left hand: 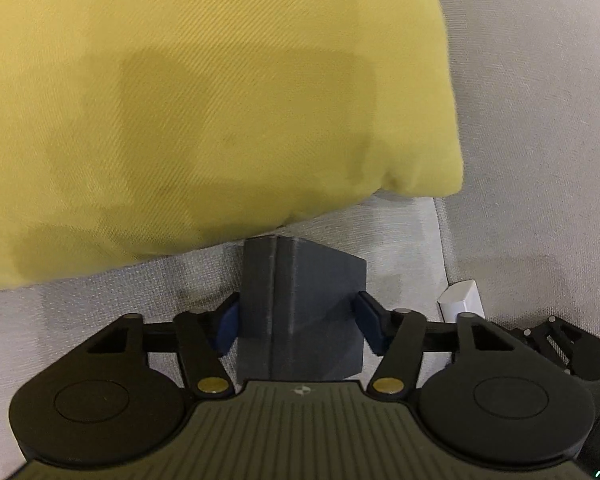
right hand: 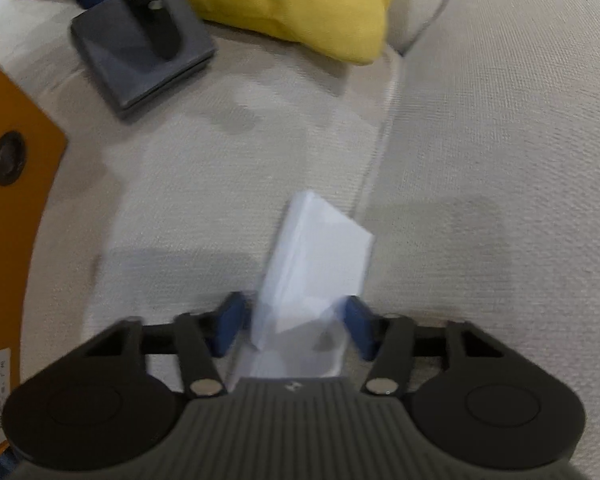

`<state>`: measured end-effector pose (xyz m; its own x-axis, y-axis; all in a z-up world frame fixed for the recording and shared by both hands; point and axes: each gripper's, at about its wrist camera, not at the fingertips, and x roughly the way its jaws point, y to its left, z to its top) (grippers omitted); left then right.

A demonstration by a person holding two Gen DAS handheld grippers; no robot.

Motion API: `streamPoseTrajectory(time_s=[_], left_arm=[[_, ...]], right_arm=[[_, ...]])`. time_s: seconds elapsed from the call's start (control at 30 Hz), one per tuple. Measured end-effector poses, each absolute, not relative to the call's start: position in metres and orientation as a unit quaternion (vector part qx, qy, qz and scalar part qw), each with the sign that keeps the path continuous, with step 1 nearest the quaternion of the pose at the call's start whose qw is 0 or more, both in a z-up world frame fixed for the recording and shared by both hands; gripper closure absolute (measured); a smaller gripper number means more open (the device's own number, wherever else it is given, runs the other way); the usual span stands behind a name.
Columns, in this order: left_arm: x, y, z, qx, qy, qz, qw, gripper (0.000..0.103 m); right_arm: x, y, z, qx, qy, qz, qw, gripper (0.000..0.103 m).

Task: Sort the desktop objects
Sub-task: 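Grasp the dark grey box with the left tool while the right tool grasps the white box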

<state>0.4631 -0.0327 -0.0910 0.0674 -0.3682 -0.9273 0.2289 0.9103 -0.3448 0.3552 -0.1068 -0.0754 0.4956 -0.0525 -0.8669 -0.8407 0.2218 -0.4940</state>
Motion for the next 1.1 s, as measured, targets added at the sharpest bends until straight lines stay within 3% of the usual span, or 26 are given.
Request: streamPoseTrajectory(time_s=[0.3,0.33,0.37,0.43,0.53,0.67,0.7,0.77,1.0,1.03,1.1], left_arm=[[0.442,-0.069,-0.054,0.019,0.621,-0.197,0.758,0.061],[0.438,-0.075,-0.051,0.031,0.618,-0.200,0.760,0.062],[0.434,-0.081,-0.049,0.045,0.615,-0.203,0.761,0.062],[0.427,-0.091,-0.046,0.064,0.611,-0.211,0.761,0.062],[0.418,-0.105,-0.045,0.092,0.604,-0.217,0.761,0.062],[0.407,-0.118,-0.049,0.115,0.601,-0.221,0.759,0.065],[0.404,-0.120,-0.049,0.119,0.603,-0.224,0.756,0.065],[0.398,-0.127,-0.049,0.138,0.596,-0.223,0.759,0.065],[0.398,-0.129,-0.059,0.124,0.608,-0.204,0.758,0.064],[0.396,-0.127,-0.059,0.122,0.604,-0.204,0.760,0.064],[0.392,-0.126,-0.057,0.123,0.596,-0.205,0.767,0.065]], right_arm=[[0.356,-0.113,-0.043,-0.480,0.446,0.322,0.684,0.065],[0.356,-0.113,-0.038,-0.460,0.456,0.334,0.685,0.070],[0.357,-0.113,-0.031,-0.433,0.472,0.349,0.684,0.103],[0.364,-0.113,-0.022,-0.350,0.544,0.388,0.656,0.103],[0.363,-0.111,-0.020,-0.389,0.506,0.373,0.674,0.103],[0.375,-0.116,-0.017,-0.366,0.531,0.348,0.681,0.090],[0.370,-0.115,-0.014,-0.376,0.521,0.346,0.684,0.073],[0.365,-0.109,-0.014,-0.380,0.508,0.341,0.693,0.062],[0.361,-0.113,-0.019,-0.400,0.510,0.330,0.686,0.061],[0.360,-0.113,-0.019,-0.405,0.509,0.328,0.686,0.059],[0.355,-0.112,-0.021,-0.428,0.503,0.321,0.679,0.039]])
